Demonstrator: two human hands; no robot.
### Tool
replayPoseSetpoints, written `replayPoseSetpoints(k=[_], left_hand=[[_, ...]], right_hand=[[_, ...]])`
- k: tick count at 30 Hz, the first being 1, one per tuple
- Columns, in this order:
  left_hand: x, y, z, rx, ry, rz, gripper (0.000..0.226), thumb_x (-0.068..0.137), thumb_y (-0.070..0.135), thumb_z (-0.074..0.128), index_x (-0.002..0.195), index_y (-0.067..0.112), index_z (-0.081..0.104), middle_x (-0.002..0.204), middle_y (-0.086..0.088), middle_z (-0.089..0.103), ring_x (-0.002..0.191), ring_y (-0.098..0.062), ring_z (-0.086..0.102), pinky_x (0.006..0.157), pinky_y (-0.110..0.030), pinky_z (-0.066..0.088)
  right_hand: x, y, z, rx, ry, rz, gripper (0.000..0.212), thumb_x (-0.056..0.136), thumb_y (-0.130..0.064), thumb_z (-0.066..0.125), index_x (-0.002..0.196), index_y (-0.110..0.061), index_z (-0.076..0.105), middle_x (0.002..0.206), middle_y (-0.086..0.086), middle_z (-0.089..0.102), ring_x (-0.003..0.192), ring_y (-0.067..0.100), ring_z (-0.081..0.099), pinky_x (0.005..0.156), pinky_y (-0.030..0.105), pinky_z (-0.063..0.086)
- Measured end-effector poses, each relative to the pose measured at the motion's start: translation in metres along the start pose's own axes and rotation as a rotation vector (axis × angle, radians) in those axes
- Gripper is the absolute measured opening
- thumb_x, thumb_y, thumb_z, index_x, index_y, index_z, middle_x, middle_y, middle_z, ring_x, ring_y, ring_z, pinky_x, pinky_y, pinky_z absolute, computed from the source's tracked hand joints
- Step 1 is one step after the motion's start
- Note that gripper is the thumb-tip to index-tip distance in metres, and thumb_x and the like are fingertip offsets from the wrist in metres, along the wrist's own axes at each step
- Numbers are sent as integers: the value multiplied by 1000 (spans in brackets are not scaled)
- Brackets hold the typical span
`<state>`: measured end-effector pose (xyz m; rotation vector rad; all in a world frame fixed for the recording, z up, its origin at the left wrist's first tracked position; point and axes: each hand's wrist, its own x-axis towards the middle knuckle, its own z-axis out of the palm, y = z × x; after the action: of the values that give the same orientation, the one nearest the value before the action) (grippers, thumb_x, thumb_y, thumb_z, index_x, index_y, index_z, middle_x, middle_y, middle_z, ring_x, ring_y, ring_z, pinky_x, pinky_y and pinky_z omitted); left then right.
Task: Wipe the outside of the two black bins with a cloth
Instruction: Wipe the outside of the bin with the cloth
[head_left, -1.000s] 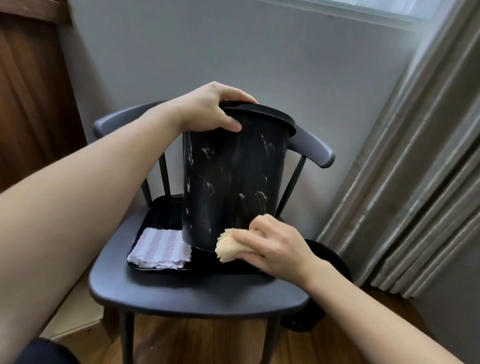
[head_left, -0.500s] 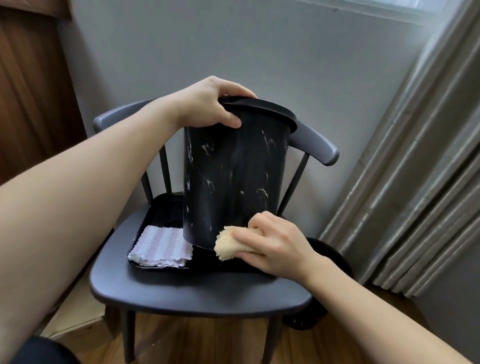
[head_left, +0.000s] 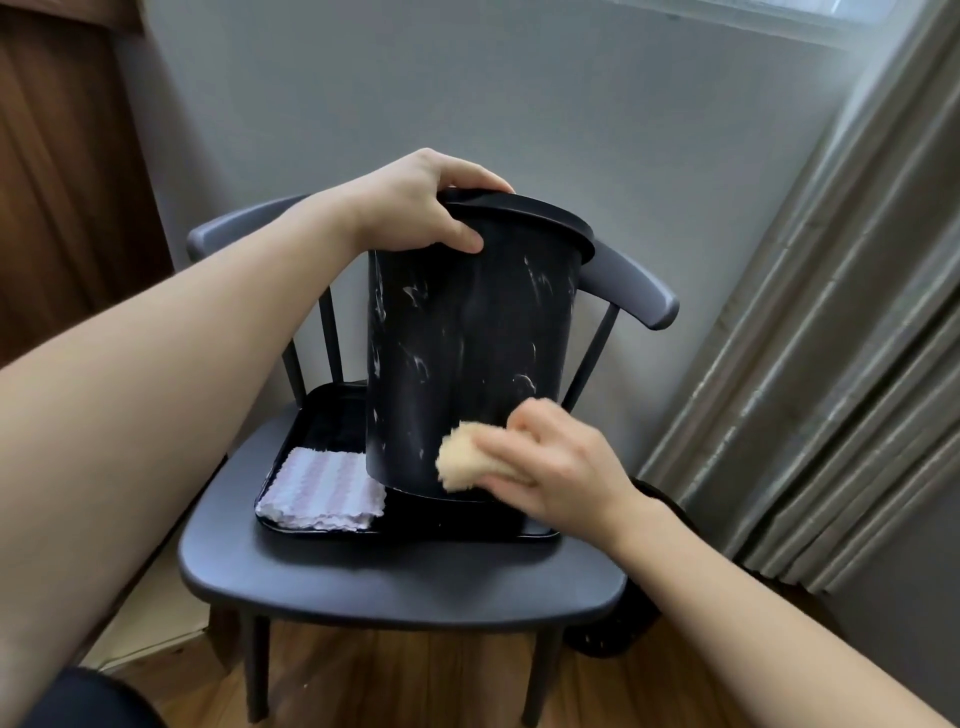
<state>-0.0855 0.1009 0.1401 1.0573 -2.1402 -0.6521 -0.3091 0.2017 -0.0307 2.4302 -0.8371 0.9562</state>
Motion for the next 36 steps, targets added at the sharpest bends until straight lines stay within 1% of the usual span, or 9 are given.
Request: replayPoseSetpoints(k=[2,4,7,10,18,20,24,31,36], left_hand=[[0,0,0,-7,-4,2,52,89,5,73,129,38,67,113,12,73,95,-5,71,82,-16,58],[0,0,0,-7,-6,3,52,89,5,73,129,37,67,113,12,73,96,-6,72,84,-19,59],[0,0,0,0,-3,-2,52,89,6,74,129,38,67,113,13,73,98,-4,71,84,-18,58],[0,-1,0,-6,0,3,51,88,5,74,127,38,67,111,15,73,96,-1,71,80,-13,56],[-1,-1,-1,10,5,8,53,88,6,75,130,38,67,111,14,72,94,-1,71,82,-14,57],[-1,0,0,14,3,7,53,88,6,75,130,38,67,111,16,72,94,0,71,83,-15,57],[-1,1,0,13,5,-2,53,88,5,75,130,37,66,108,19,72,92,2,70,81,-13,57],[-2,2,0,35,12,-15,55,88,5,75,131,36,66,107,19,71,89,6,69,75,-8,53],[-4,4,2,77,24,-12,54,88,3,73,131,33,65,112,9,71,98,-7,70,86,-19,57]], right_hand=[[-7,-2,1,-13,-73,-74,21,88,-32,75,98,-13,76,80,9,59,66,25,55,54,35,50],[3,3,-2,-51,-26,-59,21,89,-32,73,99,-14,77,80,9,59,67,26,56,56,35,51],[35,17,-10,-66,177,150,24,87,-30,76,104,-13,76,83,10,59,73,27,58,59,37,54],[51,22,-11,-31,242,270,28,86,-30,78,108,-12,75,85,8,55,74,23,55,57,37,53],[-10,-7,3,-39,-32,-98,19,91,-31,71,96,-13,77,78,8,59,64,24,53,54,34,49],[2,2,-1,-78,63,-52,18,91,-29,72,99,-13,77,78,9,60,64,26,55,55,34,51],[29,18,-9,-83,233,215,24,86,-29,78,104,-14,77,82,8,59,72,25,58,55,36,53],[-24,-5,9,40,-8,-13,23,86,-33,76,101,-15,77,82,7,60,69,22,57,56,32,51],[-22,7,7,54,167,157,26,88,-31,74,105,-11,77,83,9,60,70,25,59,60,34,54]])
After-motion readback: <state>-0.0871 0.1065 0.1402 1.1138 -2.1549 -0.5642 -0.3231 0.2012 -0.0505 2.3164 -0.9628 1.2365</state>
